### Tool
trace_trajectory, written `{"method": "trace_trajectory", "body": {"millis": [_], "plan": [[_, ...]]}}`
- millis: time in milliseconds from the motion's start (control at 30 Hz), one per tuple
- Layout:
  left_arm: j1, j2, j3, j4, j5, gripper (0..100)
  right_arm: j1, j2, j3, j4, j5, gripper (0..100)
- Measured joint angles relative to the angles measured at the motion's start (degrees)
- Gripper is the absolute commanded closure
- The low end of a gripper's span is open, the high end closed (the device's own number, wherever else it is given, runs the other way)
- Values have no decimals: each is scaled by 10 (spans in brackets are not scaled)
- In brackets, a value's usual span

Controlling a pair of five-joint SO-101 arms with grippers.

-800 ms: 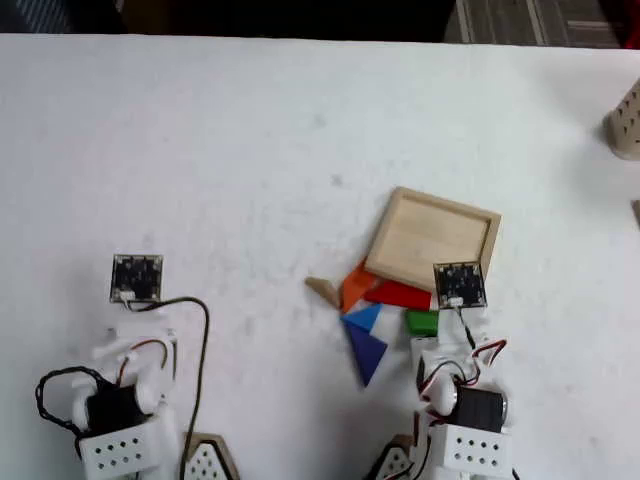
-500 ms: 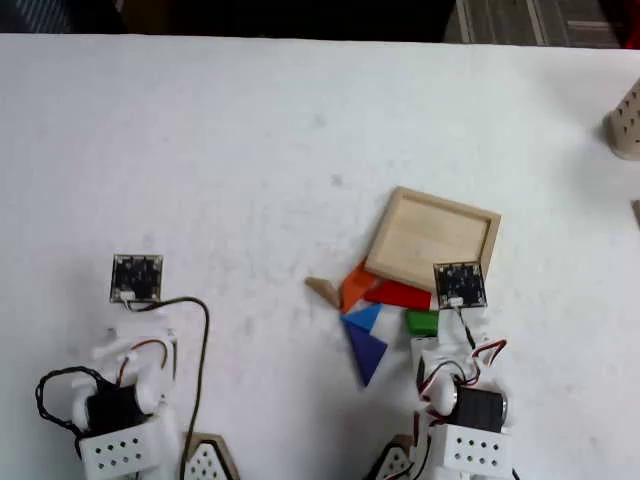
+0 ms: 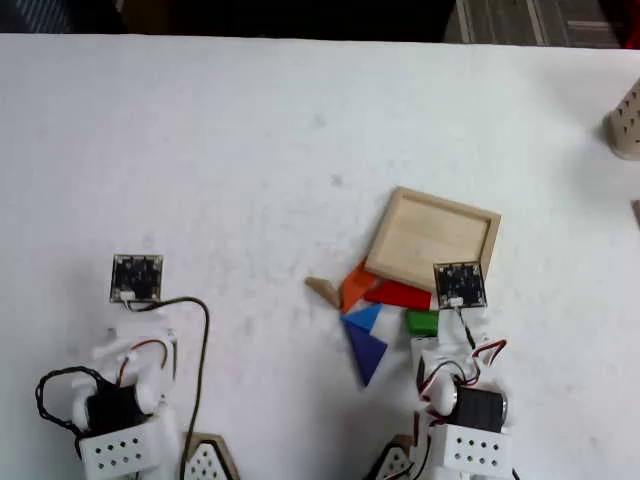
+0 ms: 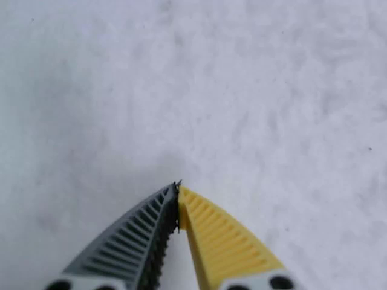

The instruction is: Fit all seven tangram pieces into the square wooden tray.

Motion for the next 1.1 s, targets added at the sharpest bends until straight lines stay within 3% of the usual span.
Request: {"method": "trace_trajectory", "body": {"millis": [1100], "plan": [[0,0,0,0,0,976,-21,0,0,0,0,981]]}}
